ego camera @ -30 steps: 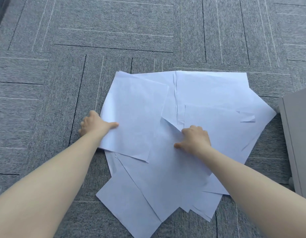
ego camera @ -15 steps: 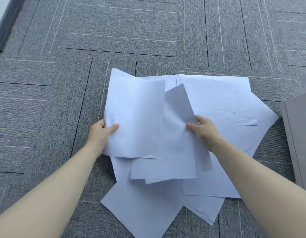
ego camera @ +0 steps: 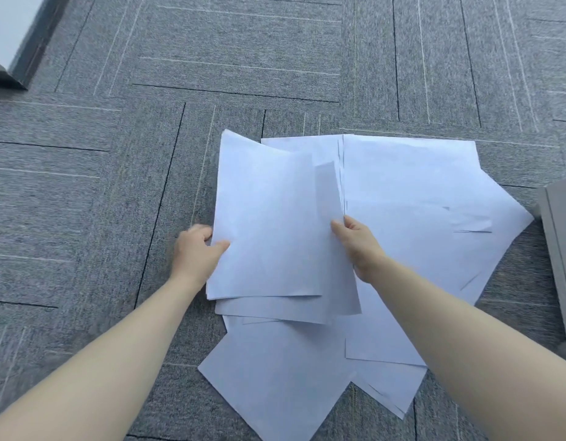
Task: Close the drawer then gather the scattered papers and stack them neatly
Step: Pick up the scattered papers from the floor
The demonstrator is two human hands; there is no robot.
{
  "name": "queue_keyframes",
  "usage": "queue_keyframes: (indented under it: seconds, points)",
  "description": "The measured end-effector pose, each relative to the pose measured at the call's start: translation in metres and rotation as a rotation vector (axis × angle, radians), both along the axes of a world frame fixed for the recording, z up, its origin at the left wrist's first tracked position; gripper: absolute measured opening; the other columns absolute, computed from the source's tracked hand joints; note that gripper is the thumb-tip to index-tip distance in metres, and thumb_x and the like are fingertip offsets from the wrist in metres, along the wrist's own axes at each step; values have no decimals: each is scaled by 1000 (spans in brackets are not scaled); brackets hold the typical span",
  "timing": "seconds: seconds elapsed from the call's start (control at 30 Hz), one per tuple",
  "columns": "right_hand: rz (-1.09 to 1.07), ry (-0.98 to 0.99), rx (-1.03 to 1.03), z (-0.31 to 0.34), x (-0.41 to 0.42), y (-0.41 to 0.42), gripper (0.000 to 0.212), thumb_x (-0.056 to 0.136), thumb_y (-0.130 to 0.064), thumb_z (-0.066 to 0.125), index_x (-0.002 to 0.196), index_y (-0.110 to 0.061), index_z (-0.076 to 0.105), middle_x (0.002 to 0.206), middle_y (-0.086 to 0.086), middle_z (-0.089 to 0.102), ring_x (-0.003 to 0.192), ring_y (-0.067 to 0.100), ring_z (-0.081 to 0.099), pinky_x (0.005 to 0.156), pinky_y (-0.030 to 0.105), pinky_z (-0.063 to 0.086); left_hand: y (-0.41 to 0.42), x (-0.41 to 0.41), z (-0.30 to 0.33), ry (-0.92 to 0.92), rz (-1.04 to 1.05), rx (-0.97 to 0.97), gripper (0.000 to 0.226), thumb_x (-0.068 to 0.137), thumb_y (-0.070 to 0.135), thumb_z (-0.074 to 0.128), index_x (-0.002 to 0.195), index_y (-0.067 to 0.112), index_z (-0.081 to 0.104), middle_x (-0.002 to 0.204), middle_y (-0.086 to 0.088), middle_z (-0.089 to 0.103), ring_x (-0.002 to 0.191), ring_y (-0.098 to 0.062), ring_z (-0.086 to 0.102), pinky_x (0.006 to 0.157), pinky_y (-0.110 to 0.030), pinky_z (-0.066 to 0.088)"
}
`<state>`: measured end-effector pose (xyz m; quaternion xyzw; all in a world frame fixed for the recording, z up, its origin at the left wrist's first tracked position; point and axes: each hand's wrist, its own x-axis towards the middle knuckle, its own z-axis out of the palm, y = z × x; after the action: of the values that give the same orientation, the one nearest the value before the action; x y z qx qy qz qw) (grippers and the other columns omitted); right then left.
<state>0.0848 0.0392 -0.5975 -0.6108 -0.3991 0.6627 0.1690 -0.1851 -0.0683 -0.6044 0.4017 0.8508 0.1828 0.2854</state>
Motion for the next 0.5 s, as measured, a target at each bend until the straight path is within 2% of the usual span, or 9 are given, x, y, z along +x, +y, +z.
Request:
queue_keyframes:
  seconds: [0.07, 0.13, 0.23, 0.3, 0.33, 0.4, 0.47, 0.5]
  points:
    - [24, -20, 38, 1, -8, -3, 20, 92, -31, 64, 106, -18, 69, 104, 0, 74, 97, 19, 70, 90, 37, 54, -2, 6, 1, -109, 47, 10, 18, 76, 25, 70, 82, 9, 72, 96, -8, 67, 90, -32, 61, 78, -40, 49]
    - [59, -37, 63, 2, -16, -6, 20, 82, -20, 74, 102, -19, 70, 102, -1, 75, 95, 18, 71, 87, 35, 56, -3, 11, -1, -173, 55, 25, 12, 74, 26, 71, 77, 14, 70, 94, -9, 67, 88, -31, 62, 76, -39, 49]
    - [58, -88, 86, 3, -25, -8, 19, 73, -5, 70, 85, -19, 71, 89, 1, 77, 84, 23, 73, 84, 43, 60, -5, 12, -5, -191, 70, 39, 10, 75, 24, 73, 71, 19, 65, 95, -8, 62, 89, -31, 61, 76, -37, 47]
    - [2, -10, 73, 8, -27, -7, 25, 78, 5, 67, 82, -19, 70, 79, -3, 75, 74, 21, 72, 77, 37, 61, -6, 7, -9, -253, 122, 59, 23, 69, 35, 74, 83, 18, 67, 100, -7, 64, 91, -29, 63, 78, -39, 50]
    - [-6, 40, 66, 12, -26, -5, 26, 80, 8, 66, 83, -18, 71, 77, -3, 75, 71, 19, 71, 74, 34, 61, -6, 4, -8, -332, 174, 82, 37, 66, 39, 75, 96, 19, 67, 104, -6, 66, 93, -25, 65, 80, -40, 53]
    - [21, 138, 47, 19, -21, -2, 22, 81, 8, 67, 88, -12, 71, 77, -1, 76, 69, 18, 71, 70, 32, 60, -3, 1, -2, -573, 307, 190, 61, 64, 35, 80, 118, 17, 59, 112, -3, 70, 98, -21, 67, 84, -40, 54]
    - [54, 203, 16, 23, -16, 0, 17, 83, 4, 68, 91, -10, 72, 79, 0, 77, 69, 16, 72, 68, 30, 58, -3, -1, 5, -874, 386, 252, 71, 62, 27, 83, 125, 12, 55, 113, -6, 72, 98, -23, 69, 83, -39, 55]
    - [73, 227, -6, 25, -15, -1, 14, 85, 1, 69, 93, -10, 72, 82, 1, 77, 71, 16, 72, 68, 30, 58, -3, 0, 9, -1009, 396, 211, 75, 57, 27, 86, 124, 11, 57, 112, -9, 72, 96, -25, 71, 81, -40, 56]
